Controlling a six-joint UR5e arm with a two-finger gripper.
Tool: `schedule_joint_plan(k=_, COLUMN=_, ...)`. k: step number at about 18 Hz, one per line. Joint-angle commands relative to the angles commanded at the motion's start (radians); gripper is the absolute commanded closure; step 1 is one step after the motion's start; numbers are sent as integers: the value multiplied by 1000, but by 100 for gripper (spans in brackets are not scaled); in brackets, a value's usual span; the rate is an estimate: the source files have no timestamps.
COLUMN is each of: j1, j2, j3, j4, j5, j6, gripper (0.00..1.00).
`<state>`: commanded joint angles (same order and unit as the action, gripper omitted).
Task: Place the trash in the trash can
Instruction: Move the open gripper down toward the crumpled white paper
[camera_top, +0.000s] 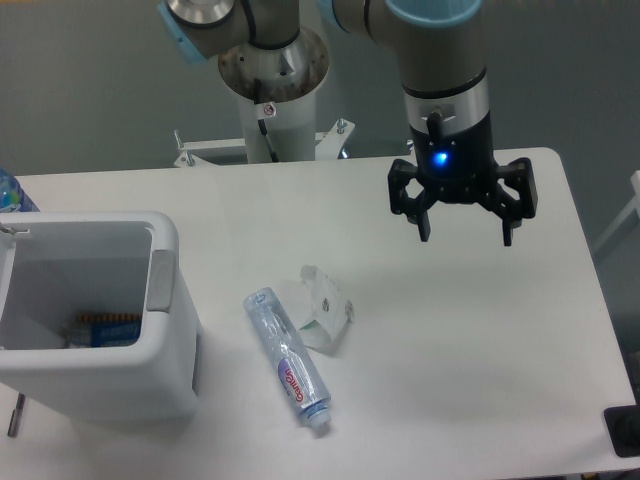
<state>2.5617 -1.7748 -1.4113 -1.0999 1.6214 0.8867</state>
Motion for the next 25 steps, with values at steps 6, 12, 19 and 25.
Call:
schedule_joint_plan(k=6, j1=-5, j2=-5, j3=-8, j4=5, j5=5, j6=-9, gripper=0)
schedule_joint_plan(k=12, j1=-9, j2=-9, j3=-43, j4=6, j5=3, j6=-28, gripper=0)
schedule_joint_plan(k=19, j1=-18, j2=-31, j3=-110, j4=63, j5=14, j6=-192, gripper=0)
schedule_joint_plan(k=25, j1=-66, j2=-40, j3=-209, j4=95, j5=12, j6=-210, gripper=0)
